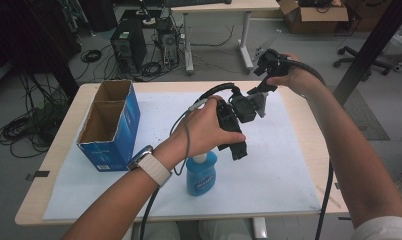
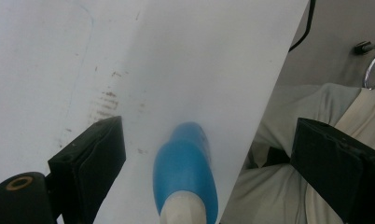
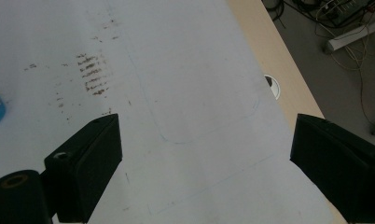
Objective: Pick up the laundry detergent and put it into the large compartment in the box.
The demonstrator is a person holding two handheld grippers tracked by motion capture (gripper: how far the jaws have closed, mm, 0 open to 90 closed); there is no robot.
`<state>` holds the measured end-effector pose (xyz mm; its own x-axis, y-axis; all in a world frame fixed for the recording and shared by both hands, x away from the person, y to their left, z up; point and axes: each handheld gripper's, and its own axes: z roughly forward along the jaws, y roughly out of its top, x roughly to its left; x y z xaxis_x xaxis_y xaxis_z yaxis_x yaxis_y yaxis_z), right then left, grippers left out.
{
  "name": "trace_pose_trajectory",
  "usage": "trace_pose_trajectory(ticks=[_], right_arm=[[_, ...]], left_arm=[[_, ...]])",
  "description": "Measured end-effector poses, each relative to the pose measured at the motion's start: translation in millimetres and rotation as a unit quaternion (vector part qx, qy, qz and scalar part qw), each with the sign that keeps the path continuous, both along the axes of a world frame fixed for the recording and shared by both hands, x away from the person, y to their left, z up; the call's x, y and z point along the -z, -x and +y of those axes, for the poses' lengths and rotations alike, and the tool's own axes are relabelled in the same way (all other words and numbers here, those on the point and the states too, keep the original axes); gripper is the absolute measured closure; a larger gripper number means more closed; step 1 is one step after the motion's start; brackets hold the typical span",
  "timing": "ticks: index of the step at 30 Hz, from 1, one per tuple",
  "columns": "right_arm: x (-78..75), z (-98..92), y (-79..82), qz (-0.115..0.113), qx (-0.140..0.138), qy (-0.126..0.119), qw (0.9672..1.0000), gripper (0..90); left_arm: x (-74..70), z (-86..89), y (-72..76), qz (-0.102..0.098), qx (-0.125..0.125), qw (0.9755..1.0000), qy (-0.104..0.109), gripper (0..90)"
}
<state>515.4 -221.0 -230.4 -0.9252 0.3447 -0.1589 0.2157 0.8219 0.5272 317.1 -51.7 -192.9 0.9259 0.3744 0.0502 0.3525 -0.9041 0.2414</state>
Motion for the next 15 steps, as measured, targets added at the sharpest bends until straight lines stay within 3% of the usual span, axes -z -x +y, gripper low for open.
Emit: trace_pose_trajectory(ticks=[15], right_arm=[[-3.1, -0.2, 6.9, -0.01, -0.004, 0.002, 0.9999, 8.8]], left_arm=[[-9.0, 1.6, 1.3, -0.002, -0.005, 1.0, 0.002, 9.9]])
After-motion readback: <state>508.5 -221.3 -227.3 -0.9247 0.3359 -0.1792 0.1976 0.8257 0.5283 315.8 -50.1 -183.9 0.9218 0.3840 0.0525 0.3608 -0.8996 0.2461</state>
